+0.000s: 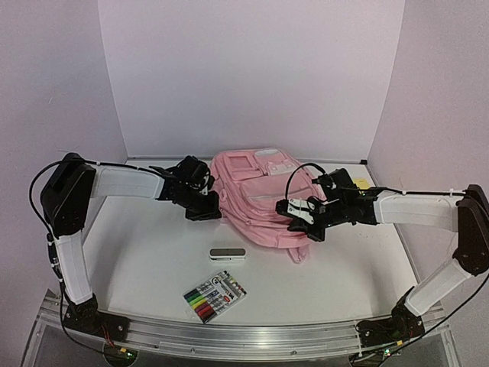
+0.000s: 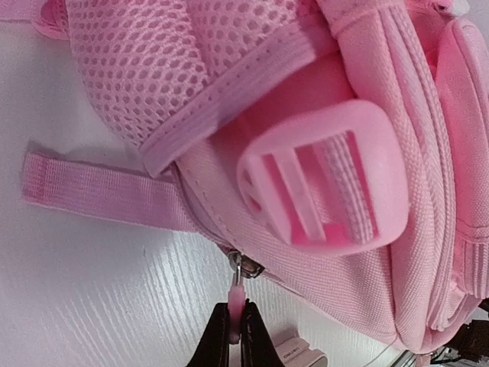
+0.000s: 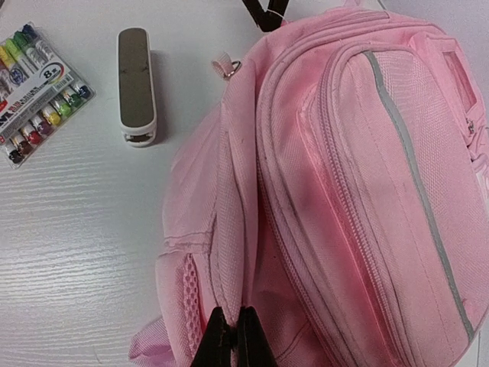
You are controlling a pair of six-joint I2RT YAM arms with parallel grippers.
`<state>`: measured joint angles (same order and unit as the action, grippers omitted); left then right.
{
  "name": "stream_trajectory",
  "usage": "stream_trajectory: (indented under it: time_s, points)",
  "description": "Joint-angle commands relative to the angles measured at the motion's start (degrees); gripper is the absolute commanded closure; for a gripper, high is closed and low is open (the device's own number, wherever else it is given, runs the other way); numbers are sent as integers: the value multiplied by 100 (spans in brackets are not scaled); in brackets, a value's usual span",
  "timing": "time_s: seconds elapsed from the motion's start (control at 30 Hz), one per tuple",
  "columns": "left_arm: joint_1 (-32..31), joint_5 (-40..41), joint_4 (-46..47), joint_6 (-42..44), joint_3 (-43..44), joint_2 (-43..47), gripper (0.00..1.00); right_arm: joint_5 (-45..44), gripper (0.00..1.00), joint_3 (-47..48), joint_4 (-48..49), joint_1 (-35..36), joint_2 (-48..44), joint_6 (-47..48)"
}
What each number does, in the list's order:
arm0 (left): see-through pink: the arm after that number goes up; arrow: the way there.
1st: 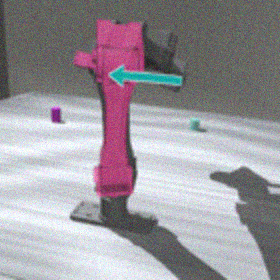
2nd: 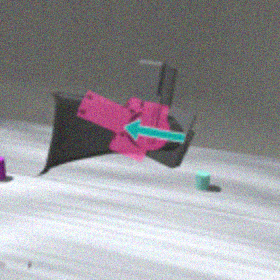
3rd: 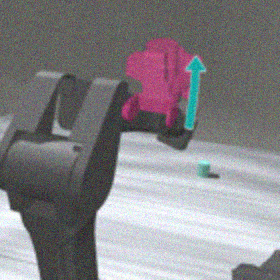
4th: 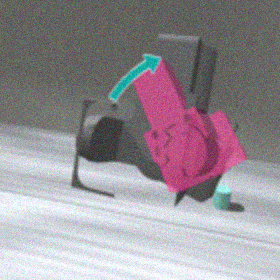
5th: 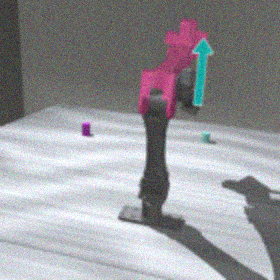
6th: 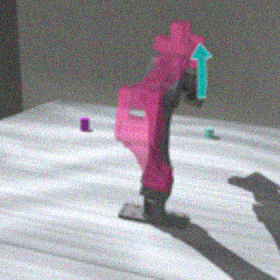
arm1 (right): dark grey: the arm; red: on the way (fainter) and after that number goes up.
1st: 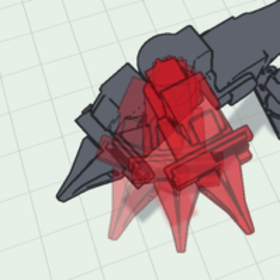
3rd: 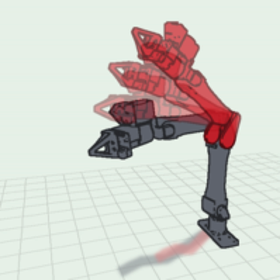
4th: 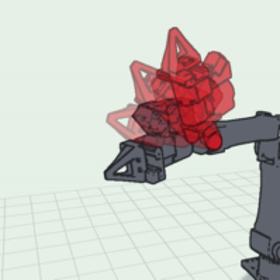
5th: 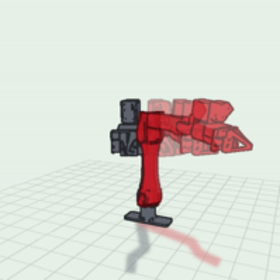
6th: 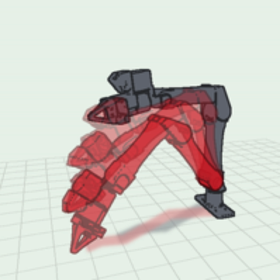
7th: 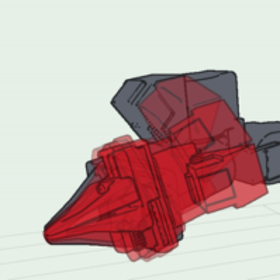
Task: Pack the student bag
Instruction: Zip the student bag at the center of the board.
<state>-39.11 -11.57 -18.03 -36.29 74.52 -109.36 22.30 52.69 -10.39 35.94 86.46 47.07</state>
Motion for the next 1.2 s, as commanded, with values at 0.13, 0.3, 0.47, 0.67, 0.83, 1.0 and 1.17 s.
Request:
stream_trajectory:
  time_s: [0.13, 0.3, 0.47, 0.67, 0.83, 1.0, 1.17]
  points:
    - [640, 793, 89, 227, 194, 148, 100, 119, 100, 37, -625, -52, -278, -30]
    - [845, 772, 144, 198, 305, -14, 100, 300, 100, 104, -759, -47, -261, -133]
    - [1075, 597, 333, 346, 438, -292, 100, 199, 100, 24, -927, -52, -381, -18]
    - [1142, 134, 475, 672, 851, -617, 100, 384, 100, 224, -975, -40, -325, -460]
    - [1142, -277, 144, 721, 1334, -596, 79, 507, 100, 883, -518, 278, 471, -1521]
    - [1142, -278, -330, 437, 1353, -186, 49, 692, 97, 1695, -104, 687, 1239, -2472]
    - [1138, -182, -441, 85, 843, 510, 29, 760, 51, 2646, -86, 762, 1645, -3337]
